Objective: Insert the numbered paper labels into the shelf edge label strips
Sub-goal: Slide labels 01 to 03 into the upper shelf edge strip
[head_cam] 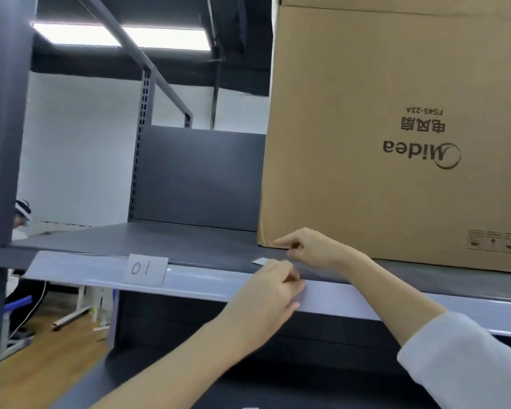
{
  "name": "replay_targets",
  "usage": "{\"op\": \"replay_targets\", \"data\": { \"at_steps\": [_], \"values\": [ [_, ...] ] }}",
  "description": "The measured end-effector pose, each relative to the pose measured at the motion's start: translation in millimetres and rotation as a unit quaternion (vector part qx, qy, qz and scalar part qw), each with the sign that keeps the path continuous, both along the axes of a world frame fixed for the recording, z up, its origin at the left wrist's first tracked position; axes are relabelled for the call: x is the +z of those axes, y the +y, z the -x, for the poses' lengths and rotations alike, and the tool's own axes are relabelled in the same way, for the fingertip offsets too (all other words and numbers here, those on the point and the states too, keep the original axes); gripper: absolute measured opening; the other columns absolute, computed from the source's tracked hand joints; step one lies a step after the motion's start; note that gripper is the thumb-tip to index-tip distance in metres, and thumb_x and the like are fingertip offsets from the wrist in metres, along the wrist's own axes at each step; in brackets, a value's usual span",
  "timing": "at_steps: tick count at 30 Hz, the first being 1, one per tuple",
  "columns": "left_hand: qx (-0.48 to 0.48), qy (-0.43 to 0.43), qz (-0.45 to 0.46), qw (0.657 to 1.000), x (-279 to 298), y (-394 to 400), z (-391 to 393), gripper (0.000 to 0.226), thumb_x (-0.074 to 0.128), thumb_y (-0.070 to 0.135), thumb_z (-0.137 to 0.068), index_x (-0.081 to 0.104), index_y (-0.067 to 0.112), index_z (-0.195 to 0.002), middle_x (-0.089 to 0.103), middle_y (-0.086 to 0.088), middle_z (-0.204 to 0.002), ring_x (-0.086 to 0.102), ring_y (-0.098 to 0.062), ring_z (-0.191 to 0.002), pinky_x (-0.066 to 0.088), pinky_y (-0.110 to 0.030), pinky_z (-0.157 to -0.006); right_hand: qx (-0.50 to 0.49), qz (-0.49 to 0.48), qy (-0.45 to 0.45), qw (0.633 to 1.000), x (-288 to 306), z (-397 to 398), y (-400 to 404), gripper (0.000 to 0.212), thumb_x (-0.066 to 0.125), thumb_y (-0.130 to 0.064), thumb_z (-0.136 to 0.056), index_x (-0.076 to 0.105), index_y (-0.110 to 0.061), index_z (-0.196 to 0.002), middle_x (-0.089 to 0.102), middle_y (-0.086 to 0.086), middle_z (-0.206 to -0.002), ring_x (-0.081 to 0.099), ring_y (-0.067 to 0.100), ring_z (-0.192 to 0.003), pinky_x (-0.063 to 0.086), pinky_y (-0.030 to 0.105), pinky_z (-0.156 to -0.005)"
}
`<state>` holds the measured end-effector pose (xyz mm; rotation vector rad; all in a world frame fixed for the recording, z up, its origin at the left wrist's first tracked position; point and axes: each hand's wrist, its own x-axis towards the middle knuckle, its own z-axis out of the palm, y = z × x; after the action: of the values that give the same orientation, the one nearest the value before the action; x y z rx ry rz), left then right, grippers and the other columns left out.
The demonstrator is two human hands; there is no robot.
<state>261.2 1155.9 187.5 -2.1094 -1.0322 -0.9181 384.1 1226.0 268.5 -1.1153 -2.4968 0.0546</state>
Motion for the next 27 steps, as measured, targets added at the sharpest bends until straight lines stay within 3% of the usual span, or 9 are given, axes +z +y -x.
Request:
{"op": "replay_targets", "data": {
  "at_steps": [2, 5, 9, 12, 14, 17, 19, 22, 27],
  "values": [
    [-0.002, -0.008, -0.028, 1.0, -4.7, 2.6, -1.0, 0.017, 0.053, 0.021, -0.071, 0.065, 0.016, -0.081, 0.061, 0.002, -0.086, 0.04, -0.009, -0.085, 0.049, -0.02, -0.071, 0.007, -0.018, -0.072, 0.997, 1.4, 13.6, 13.6, 0.055, 0.033, 0.003, -0.088, 0.047, -0.022, -0.135, 0.055, 0.001, -0.125, 0.044, 0.022, -0.117, 0.035, 0.033, -0.104],
    [-0.003, -0.003, -0.039, 0.999, -7.4, 2.3, -2.7, 0.019, 0.067, 0.015, -0.062, 0.065, 0.015, -0.081, 0.064, 0.001, -0.085, 0.041, -0.01, -0.082, 0.048, -0.02, -0.066, 0.022, -0.006, -0.138, 0.99, 3.2, 26.9, 18.4, 0.07, 0.027, 0.007, -0.083, 0.037, -0.035, -0.138, 0.045, 0.004, -0.133, 0.034, 0.022, -0.124, 0.031, 0.04, -0.109],
    [0.003, -0.004, -0.031, 1.0, -5.2, 2.6, -3.3, 0.018, 0.065, 0.009, -0.062, 0.065, 0.01, -0.08, 0.064, -0.005, -0.085, 0.057, -0.02, -0.078, 0.055, -0.026, -0.059, 0.039, -0.009, -0.192, 0.981, 8.1, 32.1, 9.8, 0.062, 0.032, 0.002, -0.086, 0.046, -0.036, -0.132, 0.034, -0.008, -0.082, 0.041, 0.023, -0.094, 0.04, 0.032, -0.088],
    [0.015, -0.014, -0.025, 0.999, -5.3, 3.7, -6.1, 0.02, 0.061, 0.008, -0.064, 0.066, 0.008, -0.083, 0.063, -0.006, -0.086, 0.042, -0.015, -0.085, 0.051, -0.029, -0.07, 0.068, -0.057, -0.205, 0.975, 13.8, 31.6, 8.1, 0.051, 0.041, 0.001, -0.083, 0.061, -0.026, -0.122, 0.033, -0.01, -0.066, 0.048, 0.022, -0.082, 0.041, 0.026, -0.068],
    [0.025, -0.009, -0.036, 0.999, -6.0, 6.1, -6.6, 0.021, 0.063, 0.006, -0.063, 0.067, 0.007, -0.084, 0.063, -0.006, -0.086, 0.039, -0.015, -0.085, 0.038, -0.033, -0.082, 0.065, -0.061, -0.2, 0.976, 14.9, 30.0, 7.8, 0.042, 0.046, -0.002, -0.084, 0.065, -0.022, -0.116, 0.042, -0.011, -0.071, 0.054, 0.025, -0.092, 0.048, 0.033, -0.072],
    [0.038, -0.015, -0.04, 0.998, -6.8, 6.1, -5.8, 0.025, 0.058, 0.007, -0.066, 0.067, 0.007, -0.089, 0.063, -0.006, -0.086, 0.038, -0.015, -0.086, 0.032, -0.034, -0.086, 0.059, -0.071, -0.2, 0.975, 15.1, 30.1, 10.4, 0.033, 0.052, -0.007, -0.084, 0.067, -0.022, -0.109, 0.062, -0.003, -0.106, 0.049, 0.018, -0.105, 0.05, 0.039, -0.088],
    [0.036, -0.023, -0.032, 0.999, -7.1, 4.3, -5.6, 0.026, 0.057, 0.007, -0.068, 0.067, 0.008, -0.092, 0.063, -0.006, -0.088, 0.038, -0.015, -0.089, 0.031, -0.032, -0.088, 0.06, -0.07, -0.205, 0.974, 15.5, 31.1, 14.4, 0.028, 0.053, -0.009, -0.084, 0.067, -0.019, -0.106, 0.063, -0.003, -0.107, 0.049, 0.016, -0.104, 0.051, 0.034, -0.083],
    [0.036, -0.029, -0.014, 0.999, -7.3, 1.4, -7.2, 0.024, 0.056, 0.007, -0.07, 0.066, 0.007, -0.092, 0.062, -0.006, -0.089, 0.038, -0.015, -0.09, 0.032, -0.03, -0.087, 0.065, -0.057, -0.207, 0.975, 17.9, 31.6, 19.3, 0.026, 0.052, -0.009, -0.084, 0.065, -0.017, -0.105, 0.057, -0.007, -0.092, 0.054, 0.013, -0.084, 0.042, 0.014, -0.056],
    [0.044, -0.034, 0.003, 0.998, -7.1, -0.5, -8.0, 0.022, 0.052, 0.007, -0.073, 0.064, 0.007, -0.091, 0.061, -0.004, -0.091, 0.038, -0.016, -0.089, 0.032, -0.032, -0.084, 0.085, 0.012, -0.195, 0.977, 22.9, 24.1, 21.0, 0.032, 0.05, -0.012, -0.082, 0.07, -0.025, -0.103, 0.052, -0.02, -0.067, 0.051, -0.004, -0.06, 0.034, 0.009, -0.053]
  ]
}}
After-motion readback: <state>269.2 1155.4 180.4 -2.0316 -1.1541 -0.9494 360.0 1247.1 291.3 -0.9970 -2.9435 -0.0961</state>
